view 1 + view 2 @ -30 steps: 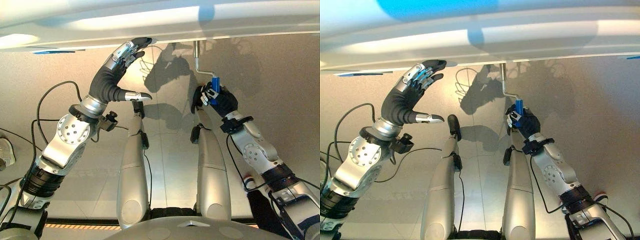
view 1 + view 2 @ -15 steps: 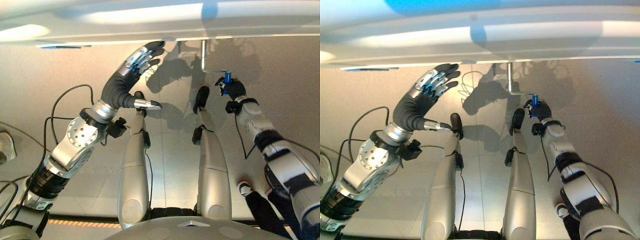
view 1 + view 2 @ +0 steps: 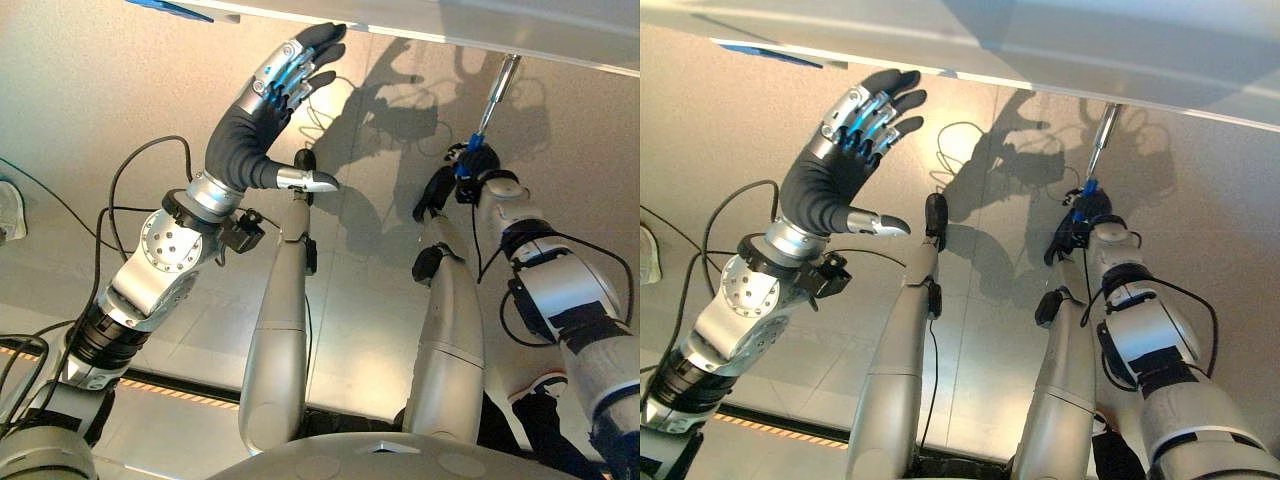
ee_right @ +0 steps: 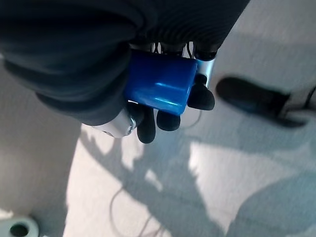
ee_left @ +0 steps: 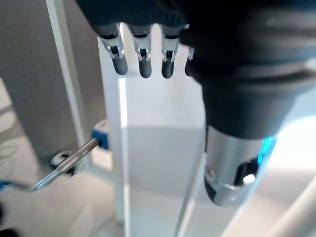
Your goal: Raise the hospital bed
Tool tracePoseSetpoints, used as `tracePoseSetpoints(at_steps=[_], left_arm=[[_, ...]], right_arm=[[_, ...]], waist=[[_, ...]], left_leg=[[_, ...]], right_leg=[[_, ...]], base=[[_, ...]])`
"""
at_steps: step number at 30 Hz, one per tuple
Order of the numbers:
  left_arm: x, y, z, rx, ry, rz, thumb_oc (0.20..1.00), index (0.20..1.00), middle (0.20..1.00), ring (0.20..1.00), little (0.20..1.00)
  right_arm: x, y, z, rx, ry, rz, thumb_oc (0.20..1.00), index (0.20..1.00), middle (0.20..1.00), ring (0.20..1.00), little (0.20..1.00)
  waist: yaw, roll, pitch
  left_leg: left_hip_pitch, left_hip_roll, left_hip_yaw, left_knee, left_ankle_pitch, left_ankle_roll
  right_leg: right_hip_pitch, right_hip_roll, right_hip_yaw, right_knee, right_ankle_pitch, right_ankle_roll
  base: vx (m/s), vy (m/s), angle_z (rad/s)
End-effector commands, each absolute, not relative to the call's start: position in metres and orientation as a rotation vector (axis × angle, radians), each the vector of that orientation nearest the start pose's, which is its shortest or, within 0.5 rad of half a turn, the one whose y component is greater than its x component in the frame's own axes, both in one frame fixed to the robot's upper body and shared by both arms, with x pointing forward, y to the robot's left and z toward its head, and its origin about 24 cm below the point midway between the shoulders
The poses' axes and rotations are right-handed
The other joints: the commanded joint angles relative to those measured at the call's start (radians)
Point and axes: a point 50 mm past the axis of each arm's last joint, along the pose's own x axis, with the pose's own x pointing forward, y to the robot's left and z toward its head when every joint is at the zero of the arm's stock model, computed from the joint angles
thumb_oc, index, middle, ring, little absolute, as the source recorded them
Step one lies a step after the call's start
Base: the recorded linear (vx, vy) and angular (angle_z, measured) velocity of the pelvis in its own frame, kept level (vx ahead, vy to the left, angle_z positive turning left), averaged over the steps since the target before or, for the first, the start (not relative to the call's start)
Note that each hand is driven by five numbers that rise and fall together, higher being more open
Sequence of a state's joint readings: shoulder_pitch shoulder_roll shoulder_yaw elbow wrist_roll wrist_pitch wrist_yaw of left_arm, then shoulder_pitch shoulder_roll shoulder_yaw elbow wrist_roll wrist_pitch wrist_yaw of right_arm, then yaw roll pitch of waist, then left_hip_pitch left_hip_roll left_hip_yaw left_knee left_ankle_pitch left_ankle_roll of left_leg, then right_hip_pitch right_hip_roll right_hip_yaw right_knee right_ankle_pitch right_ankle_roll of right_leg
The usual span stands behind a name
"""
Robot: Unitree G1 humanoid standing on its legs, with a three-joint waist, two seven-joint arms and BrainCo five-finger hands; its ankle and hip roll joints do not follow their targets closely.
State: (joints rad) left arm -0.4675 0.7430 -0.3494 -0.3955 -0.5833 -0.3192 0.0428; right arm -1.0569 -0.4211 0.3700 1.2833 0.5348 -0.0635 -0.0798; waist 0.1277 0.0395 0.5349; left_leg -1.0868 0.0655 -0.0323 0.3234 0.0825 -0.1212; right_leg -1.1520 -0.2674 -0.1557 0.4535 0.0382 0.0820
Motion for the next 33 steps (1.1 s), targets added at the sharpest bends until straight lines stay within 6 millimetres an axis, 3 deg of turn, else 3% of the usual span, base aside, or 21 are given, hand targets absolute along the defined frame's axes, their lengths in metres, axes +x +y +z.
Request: tracePoseSetpoints(at_steps=[1,3,5,6,7,11,12,13,14,15,17,20,22,23,24,25,26,27,29,33], left_arm=[[0.223,0.126,0.261,-0.079,-1.018,-0.599,1.0,1.0,1.0,1.0,1.0],[0.224,0.126,0.258,-0.102,-1.008,-0.58,1.0,1.0,1.0,1.0,1.0],[0.224,0.131,0.261,-0.124,-1.029,-0.55,1.0,1.0,1.0,1.0,1.0],[0.224,0.13,0.258,-0.128,-1.014,-0.551,1.0,1.0,1.0,1.0,1.0],[0.223,0.132,0.261,-0.13,-1.036,-0.54,1.0,1.0,1.0,1.0,1.0],[0.223,0.132,0.262,-0.144,-1.043,-0.538,1.0,1.0,1.0,1.0,1.0],[0.222,0.131,0.261,-0.16,-1.041,-0.551,1.0,1.0,1.0,1.0,1.0],[0.222,0.131,0.259,-0.167,-1.037,-0.552,1.0,1.0,1.0,1.0,1.0],[0.22,0.133,0.258,-0.148,-1.038,-0.552,1.0,1.0,1.0,1.0,1.0],[0.22,0.133,0.258,-0.149,-1.037,-0.552,1.0,1.0,1.0,1.0,1.0],[0.219,0.135,0.256,-0.128,-1.028,-0.552,1.0,1.0,1.0,1.0,1.0],[0.22,0.138,0.253,-0.044,-1.008,-0.56,1.0,1.0,1.0,1.0,1.0],[0.219,0.141,0.25,0.01,-1.0,-0.569,1.0,1.0,1.0,1.0,1.0],[0.218,0.144,0.247,0.04,-0.987,-0.57,1.0,1.0,1.0,1.0,1.0],[0.218,0.144,0.247,0.039,-0.986,-0.571,1.0,1.0,1.0,1.0,1.0],[0.218,0.146,0.246,0.052,-0.982,-0.568,1.0,1.0,1.0,1.0,1.0],[0.217,0.149,0.244,0.08,-0.972,-0.567,1.0,1.0,1.0,1.0,1.0],[0.217,0.149,0.244,0.079,-0.97,-0.569,1.0,1.0,1.0,1.0,1.0],[0.215,0.155,0.241,0.093,-0.952,-0.556,1.0,1.0,1.0,1.0,1.0],[0.213,0.162,0.24,0.099,-0.943,-0.545,1.0,1.0,1.0,1.0,1.0]], right_arm=[[0.41,-0.146,0.112,-0.56,0.146,0.126,0.2,0.2,0.2,0.2,0.2],[0.405,-0.114,0.103,-0.579,0.125,0.224,0.2,0.2,0.2,0.2,0.2],[0.396,-0.059,0.113,-0.613,0.004,0.418,0.2,0.2,0.2,0.2,0.2],[0.394,-0.06,0.108,-0.608,0.019,0.42,0.2,0.2,0.2,0.2,0.2],[0.386,-0.03,0.119,-0.605,-0.064,0.526,0.2,0.2,0.2,0.2,0.2],[0.375,-0.008,0.126,-0.55,-0.129,0.626,0.2,0.2,0.2,0.2,0.2],[0.365,0.01,0.137,-0.494,-0.199,0.707,0.2,0.2,0.2,0.2,0.2],[0.36,0.014,0.144,-0.445,-0.235,0.73,0.2,0.2,0.2,0.2,0.2],[0.347,0.021,0.167,-0.299,-0.34,0.785,0.2,0.2,0.2,0.2,0.2],[0.347,0.021,0.166,-0.298,-0.339,0.785,0.2,0.2,0.2,0.2,0.2],[0.335,0.009,0.189,-0.135,-0.443,0.804,0.2,0.2,0.2,0.2,0.2],[0.319,-0.029,0.211,-0.018,-0.579,0.786,0.2,0.2,0.2,0.2,0.2],[0.31,-0.061,0.226,0.029,-0.675,0.724,0.2,0.2,0.2,0.2,0.2],[0.301,-0.088,0.231,0.106,-0.73,0.66,0.2,0.2,0.2,0.2,0.2],[0.301,-0.088,0.231,0.106,-0.729,0.659,0.2,0.2,0.2,0.2,0.2],[0.294,-0.101,0.235,0.104,-0.771,0.616,0.2,0.2,0.2,0.2,0.2],[0.287,-0.127,0.238,0.132,-0.81,0.54,0.2,0.2,0.2,0.2,0.2],[0.287,-0.127,0.238,0.132,-0.808,0.538,0.2,0.2,0.2,0.2,0.2],[0.278,-0.159,0.239,0.156,-0.852,0.409,0.2,0.2,0.2,0.2,0.2],[0.271,-0.189,0.24,0.16,-0.885,0.281,0.2,0.2,0.2,0.2,0.2]], waist=[[0.038,0.148,-0.015],[0.042,0.148,-0.015],[0.044,0.147,-0.015],[0.043,0.145,-0.015],[0.046,0.147,-0.015],[0.047,0.149,-0.015],[0.045,0.149,-0.015],[0.042,0.149,-0.015],[0.031,0.141,-0.015],[0.032,0.141,-0.015],[0.013,0.127,-0.015],[-0.028,0.1,-0.015],[-0.049,0.084,-0.015],[-0.068,0.073,-0.015],[-0.067,0.073,-0.015],[-0.078,0.067,-0.015],[-0.1,0.056,-0.015],[-0.098,0.056,-0.015],[-0.125,0.04,-0.015],[-0.14,0.025,-0.015]], left_leg=[[-0.031,-0.013,-0.02,0.04,-0.043,0.036],[0.0,-0.02,-0.024,0.045,-0.076,0.032],[-0.026,-0.02,-0.021,0.037,-0.045,0.034],[0.004,-0.021,-0.023,0.043,-0.076,0.029],[-0.015,-0.02,-0.017,0.029,-0.043,0.033],[-0.011,-0.019,-0.016,0.025,-0.038,0.032],[-0.005,-0.016,-0.012,0.02,-0.036,0.03],[0.001,-0.014,-0.008,0.014,-0.034,0.03],[0.015,-0.007,-0.001,0.002,-0.029,0.024],[0.017,-0.007,0.0,0.0,-0.029,0.024],[0.029,-0.003,0.007,-0.005,-0.028,0.023],[0.049,0.004,0.022,-0.015,-0.026,0.019],[0.07,0.006,0.029,-0.031,-0.021,0.018],[0.091,0.012,0.037,-0.044,-0.018,0.016],[0.094,0.013,0.038,-0.045,-0.018,0.016],[0.105,0.016,0.044,-0.049,-0.016,0.014],[0.133,0.02,0.052,-0.066,-0.013,0.009],[0.136,0.021,0.053,-0.068,-0.012,0.009],[0.17,0.029,0.061,-0.078,-0.012,0.002],[0.211,0.04,0.069,-0.095,-0.011,-0.004]], right_leg=[[0.02,0.005,-0.009,0.065,-0.052,0.08],[0.049,0.002,0.0,0.07,-0.081,0.091],[0.03,0.002,-0.009,0.047,-0.048,0.079],[0.054,0.002,0.002,0.06,-0.077,0.089],[0.038,0.003,-0.007,0.037,-0.045,0.079],[0.043,0.004,-0.002,0.026,-0.039,0.078],[0.045,0.006,0.0,0.019,-0.035,0.077],[0.049,0.008,0.003,0.013,-0.033,0.076],[0.057,0.013,0.007,-0.002,-0.027,0.076],[0.058,0.013,0.007,-0.003,-0.027,0.076],[0.065,0.017,0.015,-0.012,-0.021,0.076],[0.078,0.022,0.023,-0.031,-0.011,0.079],[0.098,0.028,0.027,-0.054,-0.004,0.083],[0.114,0.034,0.033,-0.072,0.004,0.086],[0.116,0.034,0.034,-0.073,0.004,0.086],[0.124,0.036,0.038,-0.079,0.006,0.087],[0.144,0.041,0.038,-0.095,0.008,0.089],[0.147,0.041,0.038,-0.096,0.008,0.089],[0.17,0.053,0.046,-0.109,0.012,0.089],[0.201,0.063,0.049,-0.121,0.01,0.089]], base=[[0.01,0.053,0.04],[0.03,0.028,0.02],[0.01,0.039,0.0],[-0.04,0.057,-0.04],[0.0,0.026,-0.04],[-0.02,0.016,-0.04],[0.0,0.0,0.0],[0.0,0.0,0.0],[0.0,0.0,0.0],[0.0,0.012,-0.04],[0.0,0.009,-0.02],[0.0,0.0,0.0],[-0.01,0.0,-0.05],[-0.01,0.004,-0.06],[-0.01,-0.01,-0.1],[-0.02,-0.043,-0.1],[-0.02,-0.043,-0.09],[-0.02,-0.04,-0.05],[-0.02,-0.051,-0.06],[-0.01,-0.063,-0.09]])
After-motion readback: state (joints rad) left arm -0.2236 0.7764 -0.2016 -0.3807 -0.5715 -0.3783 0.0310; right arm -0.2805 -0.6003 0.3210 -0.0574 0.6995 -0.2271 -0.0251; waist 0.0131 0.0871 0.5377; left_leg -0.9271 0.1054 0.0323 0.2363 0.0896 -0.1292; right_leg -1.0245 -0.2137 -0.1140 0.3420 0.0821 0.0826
